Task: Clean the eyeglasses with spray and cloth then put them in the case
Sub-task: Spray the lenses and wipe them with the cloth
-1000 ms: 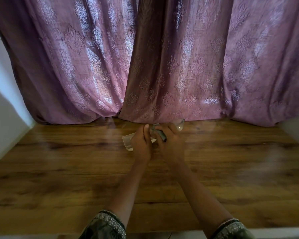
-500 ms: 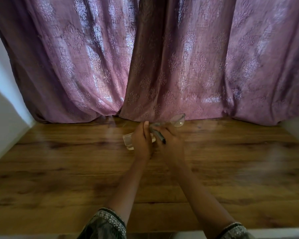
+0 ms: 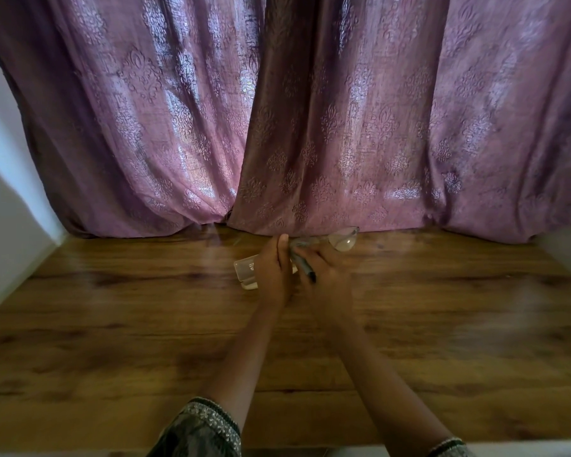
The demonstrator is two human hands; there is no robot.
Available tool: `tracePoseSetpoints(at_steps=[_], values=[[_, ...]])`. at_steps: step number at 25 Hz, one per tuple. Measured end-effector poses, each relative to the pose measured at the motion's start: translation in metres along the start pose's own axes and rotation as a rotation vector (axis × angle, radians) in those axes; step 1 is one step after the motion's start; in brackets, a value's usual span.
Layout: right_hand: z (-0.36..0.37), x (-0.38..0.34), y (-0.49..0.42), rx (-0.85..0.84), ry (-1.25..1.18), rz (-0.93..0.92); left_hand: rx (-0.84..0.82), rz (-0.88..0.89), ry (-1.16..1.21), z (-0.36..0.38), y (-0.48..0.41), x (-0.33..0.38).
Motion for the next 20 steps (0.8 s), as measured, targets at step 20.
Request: tracePoseSetpoints(at_steps=[20], values=[[-0.019, 0.020, 0.002, 0.020, 0.023, 0.120, 0.043, 0.042, -0.014, -0.004, 0.002, -0.002]])
Point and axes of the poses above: each hand's wrist, its own y-axis away from the middle knuckle, its own z-axis out of the palm, x = y × z, the point moved 10 cm from there along -y, towards the middle knuckle, and after that the axes turned 7 degrees about -z, right-handed, at the moved point
